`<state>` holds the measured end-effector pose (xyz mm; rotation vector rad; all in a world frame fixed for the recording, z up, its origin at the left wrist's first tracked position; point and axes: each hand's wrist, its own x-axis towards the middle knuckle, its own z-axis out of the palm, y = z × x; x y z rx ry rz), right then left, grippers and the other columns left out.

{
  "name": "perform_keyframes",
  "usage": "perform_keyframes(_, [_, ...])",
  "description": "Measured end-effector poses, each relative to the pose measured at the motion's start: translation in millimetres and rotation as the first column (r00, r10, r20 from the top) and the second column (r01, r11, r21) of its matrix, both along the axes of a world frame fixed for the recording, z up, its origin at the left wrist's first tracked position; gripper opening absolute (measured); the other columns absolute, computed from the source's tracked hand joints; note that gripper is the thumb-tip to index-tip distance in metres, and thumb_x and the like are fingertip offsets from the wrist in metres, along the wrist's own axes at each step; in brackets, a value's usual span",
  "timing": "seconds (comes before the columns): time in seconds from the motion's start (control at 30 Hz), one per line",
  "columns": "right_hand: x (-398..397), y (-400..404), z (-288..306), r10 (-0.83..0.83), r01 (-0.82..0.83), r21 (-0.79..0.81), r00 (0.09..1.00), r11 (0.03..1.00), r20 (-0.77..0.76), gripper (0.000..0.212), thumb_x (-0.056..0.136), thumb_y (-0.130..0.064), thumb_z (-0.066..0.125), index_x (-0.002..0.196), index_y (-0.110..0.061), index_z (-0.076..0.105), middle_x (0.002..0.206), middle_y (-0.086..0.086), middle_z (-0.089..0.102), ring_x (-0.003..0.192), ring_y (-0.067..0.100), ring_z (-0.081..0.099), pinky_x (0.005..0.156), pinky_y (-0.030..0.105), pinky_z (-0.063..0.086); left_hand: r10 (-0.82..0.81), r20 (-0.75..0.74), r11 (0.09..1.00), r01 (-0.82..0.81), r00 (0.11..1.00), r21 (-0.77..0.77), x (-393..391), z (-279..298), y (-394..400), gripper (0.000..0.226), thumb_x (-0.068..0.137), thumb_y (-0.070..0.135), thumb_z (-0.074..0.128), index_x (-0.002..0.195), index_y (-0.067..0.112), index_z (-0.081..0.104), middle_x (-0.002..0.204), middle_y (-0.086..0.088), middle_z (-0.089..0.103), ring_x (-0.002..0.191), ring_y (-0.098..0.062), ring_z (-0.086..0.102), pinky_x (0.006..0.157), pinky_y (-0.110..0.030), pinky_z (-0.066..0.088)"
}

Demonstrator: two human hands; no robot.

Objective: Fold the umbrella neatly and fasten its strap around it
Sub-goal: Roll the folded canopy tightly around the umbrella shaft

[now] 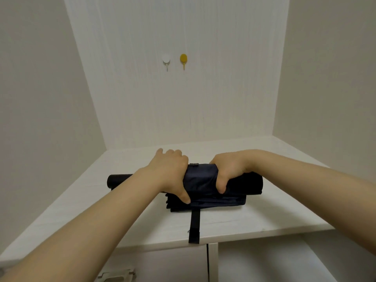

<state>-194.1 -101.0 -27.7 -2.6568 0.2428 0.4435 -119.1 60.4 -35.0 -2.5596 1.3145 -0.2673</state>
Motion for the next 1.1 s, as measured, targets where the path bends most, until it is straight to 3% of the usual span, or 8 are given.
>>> perform_keyframes(0.07, [-1.5, 2.1, -2.1, 0.017, -0.016, -0.034, 0.999, 0.999, 0.028, 0.036, 0.060, -0.015, 0.075, 0.095, -0.016, 0.065, 0.086, 0.000, 0.069, 0.082, 0.025, 0.068, 0.075, 0.034, 0.056, -0.095, -0.018, 0.992, 0.093, 0.995, -0.081, -4.3, -3.4, -0.4, 0.109, 0.054, 0.058, 0.077, 0.138, 0.010, 0.026, 0.137, -0.005, 0.039, 0.128, -0.025, 0.036, 0.112, -0.038, 0.019])
perform_keyframes(0.23, [-9.0, 5.4, -2.6, 0.062, -0.035, -0.213, 0.990, 0.976, 0.123, 0.038, 0.061, -0.021, 0.073, 0.096, -0.018, 0.061, 0.083, -0.002, 0.066, 0.077, 0.022, 0.063, 0.066, 0.032, 0.050, -0.135, -0.224, 0.975, 0.089, 0.965, -0.204, -3.4, -16.5, -0.3, 0.122, 0.062, 0.041, 0.077, 0.147, 0.018, -0.007, 0.136, -0.004, 0.050, 0.116, -0.026, 0.052, 0.092, -0.036, 0.046])
perform_keyframes(0.33, [-16.0, 7.6, -8.6, 0.126, -0.011, -0.439, 0.964, 0.898, 0.233, 0.035, 0.062, -0.027, 0.069, 0.095, -0.021, 0.059, 0.077, -0.006, 0.059, 0.071, 0.020, 0.055, 0.056, 0.026, 0.038, -0.024, -0.295, 0.979, -0.037, 0.955, -0.201, 8.4, -17.1, 5.7, 0.112, 0.059, 0.039, 0.076, 0.145, 0.017, 0.008, 0.120, -0.005, 0.060, 0.102, -0.025, 0.059, 0.085, -0.041, 0.051])
perform_keyframes(0.43, [-18.8, 8.8, -19.7, 0.234, 0.018, -0.622, 0.918, 0.783, 0.321, 0.032, 0.069, -0.027, 0.062, 0.099, -0.022, 0.055, 0.076, -0.005, 0.056, 0.068, 0.021, 0.051, 0.052, 0.026, 0.031, -0.003, -0.357, 0.980, -0.069, 0.934, -0.188, 10.9, -18.2, 9.1, 0.064, 0.058, 0.034, 0.075, 0.113, 0.015, 0.050, 0.091, 0.000, 0.063, 0.081, -0.021, 0.061, 0.070, -0.034, 0.052])
perform_keyframes(0.57, [-17.6, 4.4, -34.3, 0.412, 0.075, -0.744, 0.794, 0.664, 0.448, 0.028, 0.070, -0.021, 0.059, 0.098, -0.017, 0.055, 0.082, 0.000, 0.063, 0.066, 0.026, 0.054, 0.056, 0.029, 0.026, -0.013, -0.536, 0.977, -0.103, 0.844, -0.186, 10.0, -20.1, 12.8, 0.037, 0.060, 0.024, 0.075, 0.091, 0.019, 0.056, 0.077, 0.003, 0.060, 0.066, -0.015, 0.058, 0.061, -0.027, 0.047])
perform_keyframes(0.63, [-15.1, 0.4, -42.6, 0.530, 0.158, -0.825, 0.698, 0.542, 0.482, 0.029, 0.049, -0.020, 0.070, 0.075, -0.017, 0.059, 0.059, -0.001, 0.058, 0.048, 0.023, 0.053, 0.050, 0.025, 0.025, -0.014, -0.573, 0.970, -0.129, 0.819, -0.208, 9.5, -21.2, 12.7, 0.033, 0.060, 0.019, 0.074, 0.087, 0.017, 0.055, 0.070, 0.004, 0.057, 0.058, -0.013, 0.055, 0.055, -0.025, 0.045])
perform_keyframes(0.87, [-5.6, -2.1, -56.9, 0.536, 0.311, -0.754, 0.552, 0.578, 0.639, 0.038, 0.037, -0.014, 0.072, 0.072, -0.015, 0.059, 0.055, -0.001, 0.052, 0.044, 0.022, 0.048, 0.051, 0.026, 0.032, 0.052, -0.185, 0.947, -0.108, 0.981, -0.301, 6.9, -32.0, 11.1, 0.027, 0.063, 0.025, 0.065, 0.076, 0.023, 0.041, 0.065, 0.009, 0.047, 0.067, -0.019, 0.050, 0.049, -0.025, 0.030])
perform_keyframes(1.1, [-12.8, 1.2, -29.7, 0.254, 0.016, -0.570, 0.885, 0.821, 0.391, 0.046, 0.068, -0.030, 0.065, 0.109, -0.021, 0.046, 0.091, -0.002, 0.062, 0.081, 0.023, 0.059, 0.063, 0.030, 0.040, 0.053, 0.094, 0.921, -0.013, 0.994, -0.389, 2.3, -38.8, 15.3, 0.021, 0.072, 0.022, 0.055, 0.085, 0.020, 0.038, 0.081, 0.004, 0.056, 0.069, -0.021, 0.047, 0.055, -0.028, 0.027])
